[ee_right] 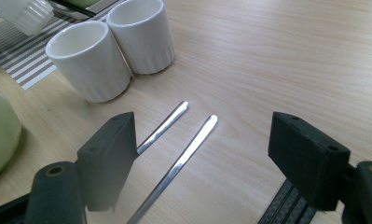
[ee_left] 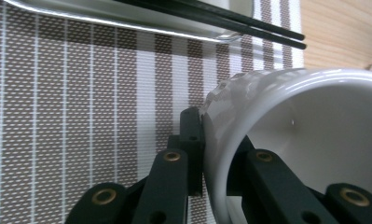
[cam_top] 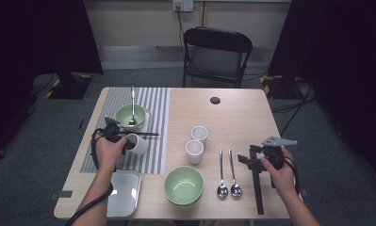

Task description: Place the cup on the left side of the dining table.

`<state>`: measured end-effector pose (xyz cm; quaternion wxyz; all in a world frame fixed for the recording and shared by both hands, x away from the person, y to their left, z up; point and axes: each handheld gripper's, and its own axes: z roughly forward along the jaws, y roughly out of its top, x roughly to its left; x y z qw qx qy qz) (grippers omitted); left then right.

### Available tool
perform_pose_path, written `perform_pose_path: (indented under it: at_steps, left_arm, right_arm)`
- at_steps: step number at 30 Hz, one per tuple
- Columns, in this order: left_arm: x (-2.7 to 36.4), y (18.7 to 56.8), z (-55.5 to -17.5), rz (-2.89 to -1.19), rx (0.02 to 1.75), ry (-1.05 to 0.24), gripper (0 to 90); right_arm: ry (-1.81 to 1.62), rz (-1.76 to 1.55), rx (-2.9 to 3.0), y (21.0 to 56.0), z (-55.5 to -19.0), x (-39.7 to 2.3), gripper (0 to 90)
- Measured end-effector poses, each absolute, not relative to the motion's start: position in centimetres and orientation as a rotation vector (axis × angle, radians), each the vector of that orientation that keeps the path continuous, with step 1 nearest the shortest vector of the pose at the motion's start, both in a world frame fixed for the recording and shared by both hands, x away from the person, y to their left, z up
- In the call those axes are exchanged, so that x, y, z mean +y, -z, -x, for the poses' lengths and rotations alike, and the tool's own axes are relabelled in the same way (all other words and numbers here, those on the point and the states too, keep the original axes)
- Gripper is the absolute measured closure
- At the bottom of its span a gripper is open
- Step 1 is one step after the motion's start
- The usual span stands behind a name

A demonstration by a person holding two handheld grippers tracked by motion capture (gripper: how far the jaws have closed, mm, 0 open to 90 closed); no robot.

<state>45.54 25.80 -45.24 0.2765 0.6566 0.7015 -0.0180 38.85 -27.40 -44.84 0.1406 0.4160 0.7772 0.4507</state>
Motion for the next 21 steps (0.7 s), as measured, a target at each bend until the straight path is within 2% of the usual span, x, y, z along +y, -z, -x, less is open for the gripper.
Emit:
perform_pose_path:
  at_steps: [21]
  left_arm:
    - [26.58, 46.08, -45.65, -1.746, 1.915, 0.022, 83.2]
  right_arm:
    - [-1.304, -1.198, 2.245, 44.77, -38.80, -27.34, 22.8]
